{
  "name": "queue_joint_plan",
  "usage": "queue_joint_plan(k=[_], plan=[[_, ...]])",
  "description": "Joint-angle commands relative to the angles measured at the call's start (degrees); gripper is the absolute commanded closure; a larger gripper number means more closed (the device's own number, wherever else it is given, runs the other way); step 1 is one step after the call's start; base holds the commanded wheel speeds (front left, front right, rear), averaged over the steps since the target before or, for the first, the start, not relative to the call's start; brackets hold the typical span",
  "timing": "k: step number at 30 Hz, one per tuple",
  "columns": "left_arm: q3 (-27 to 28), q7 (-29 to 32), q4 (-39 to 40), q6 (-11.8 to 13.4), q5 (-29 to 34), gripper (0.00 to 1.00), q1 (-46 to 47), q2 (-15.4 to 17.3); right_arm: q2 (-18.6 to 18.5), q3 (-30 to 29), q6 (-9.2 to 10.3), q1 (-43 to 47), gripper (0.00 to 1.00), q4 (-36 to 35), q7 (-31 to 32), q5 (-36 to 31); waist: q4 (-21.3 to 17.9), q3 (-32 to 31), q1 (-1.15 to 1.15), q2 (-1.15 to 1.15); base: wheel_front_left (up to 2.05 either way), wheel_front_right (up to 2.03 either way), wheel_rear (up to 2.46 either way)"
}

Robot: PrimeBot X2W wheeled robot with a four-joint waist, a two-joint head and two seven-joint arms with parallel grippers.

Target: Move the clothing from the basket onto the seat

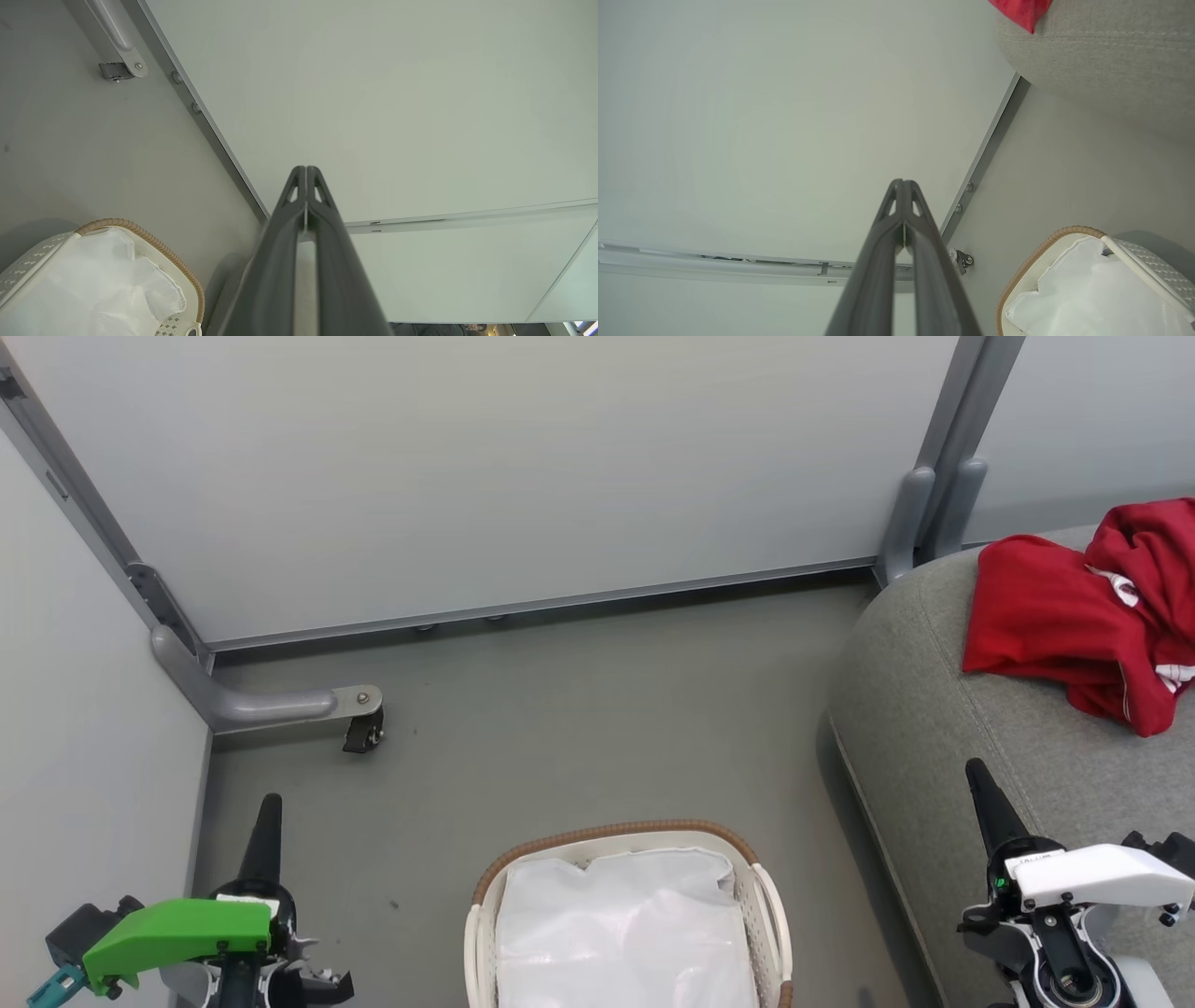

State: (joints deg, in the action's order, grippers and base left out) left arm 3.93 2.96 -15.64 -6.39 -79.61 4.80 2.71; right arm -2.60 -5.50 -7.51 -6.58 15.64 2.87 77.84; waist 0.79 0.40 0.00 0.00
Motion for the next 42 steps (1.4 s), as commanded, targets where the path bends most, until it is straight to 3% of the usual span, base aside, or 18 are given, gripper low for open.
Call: queue_joint_plan(k=[1,33,42], plan=[[0.5,0.3,0.5,-0.3,-1.3,1.0,1.4,0.2,-0.3,-0.3,0.02,0.3,1.0,-0.6,0.4,1.3,0.0,0.0,0.0,0.0,0.0,0.0,0.0],[2.8,3.8,1.7,-1.3,-13.0,1.0,1.8,0.3,-0.4,-1.2,0.04,0.7,1.0,-1.8,3.8,14.8,-0.8,-0.2,0.0,0.0,0.0,0.0,0.0],[2.8,3.8,1.7,-1.3,-12.9,1.0,1.7,0.3,-0.4,-1.1,0.04,0.7,1.0,-1.8,3.9,14.7,-0.8,-0.2,0.0,0.0,0.0,0.0,0.0]])
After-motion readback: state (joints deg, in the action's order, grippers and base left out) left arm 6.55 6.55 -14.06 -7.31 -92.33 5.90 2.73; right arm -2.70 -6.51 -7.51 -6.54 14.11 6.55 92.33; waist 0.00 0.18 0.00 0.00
